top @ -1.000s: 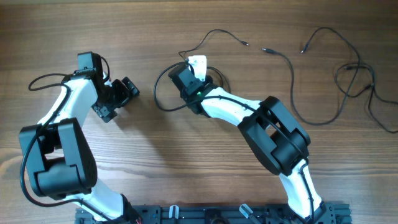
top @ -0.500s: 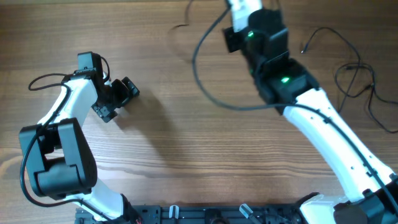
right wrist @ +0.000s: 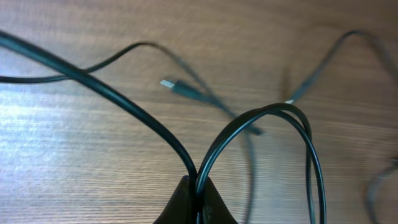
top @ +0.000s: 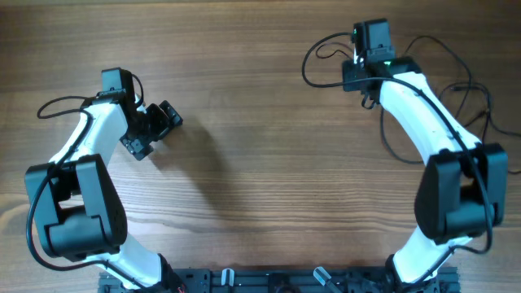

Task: Untangle cables
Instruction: 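Carry the last cable to the upper right and release it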

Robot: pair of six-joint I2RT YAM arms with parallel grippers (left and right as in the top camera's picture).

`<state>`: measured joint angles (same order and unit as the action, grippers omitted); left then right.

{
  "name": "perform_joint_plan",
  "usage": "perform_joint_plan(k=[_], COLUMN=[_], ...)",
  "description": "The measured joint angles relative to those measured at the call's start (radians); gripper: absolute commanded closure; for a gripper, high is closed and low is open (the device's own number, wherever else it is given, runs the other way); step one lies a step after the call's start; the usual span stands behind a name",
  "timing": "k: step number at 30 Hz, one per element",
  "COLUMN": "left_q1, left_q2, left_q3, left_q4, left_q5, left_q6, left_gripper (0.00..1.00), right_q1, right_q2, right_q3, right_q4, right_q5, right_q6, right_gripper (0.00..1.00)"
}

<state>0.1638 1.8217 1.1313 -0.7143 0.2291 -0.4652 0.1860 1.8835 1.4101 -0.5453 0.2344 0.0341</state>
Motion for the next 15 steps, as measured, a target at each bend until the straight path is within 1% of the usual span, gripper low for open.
perform_joint_plan(k=[1,2,3,4,5,6,7,9,10,15], left_q1=[0.000,0.000,0.000,0.000,0.000,0.000,0.000,0.000,0.000,0.000], left_q2=[0.000,0.000,0.000,0.000,0.000,0.000,0.000,0.000,0.000,0.000], left_q3=[0.000,0.000,0.000,0.000,0.000,0.000,0.000,0.000,0.000,0.000], left_q4=[0.000,0.000,0.000,0.000,0.000,0.000,0.000,0.000,0.000,0.000], left_q5=[0.000,0.000,0.000,0.000,0.000,0.000,0.000,0.000,0.000,0.000], left_q6=[0.000,0.000,0.000,0.000,0.000,0.000,0.000,0.000,0.000,0.000], left_gripper=[0.00,0.00,0.00,0.00,0.00,0.00,0.00,0.00,0.00,0.00], right_q1=[0.000,0.000,0.000,0.000,0.000,0.000,0.000,0.000,0.000,0.000], right_q2=[0.026,0.039,0.048,0.053,0.057,0.058,0.058,0.058,0.058,0.058], right_q3=[0.000,0.000,0.000,0.000,0.000,0.000,0.000,0.000,0.000,0.000], right_q4=[0.001,0.004,0.006,0.006,0.006,0.006,0.006,0.006,0.005,-0.042], right_q5=[-0.033,-0.049,-0.059,-0.067,-0.074,-0.079,-0.080,-0.085,-0.086,-0.090], right_q6=[0.000,0.000,0.006,0.006,0.008,0.011,0.015,0.014,0.016,0.015], right_gripper=[0.87,0.66,0.55,0.46,0.42,0.32,0.21,0.13,0.00,0.00])
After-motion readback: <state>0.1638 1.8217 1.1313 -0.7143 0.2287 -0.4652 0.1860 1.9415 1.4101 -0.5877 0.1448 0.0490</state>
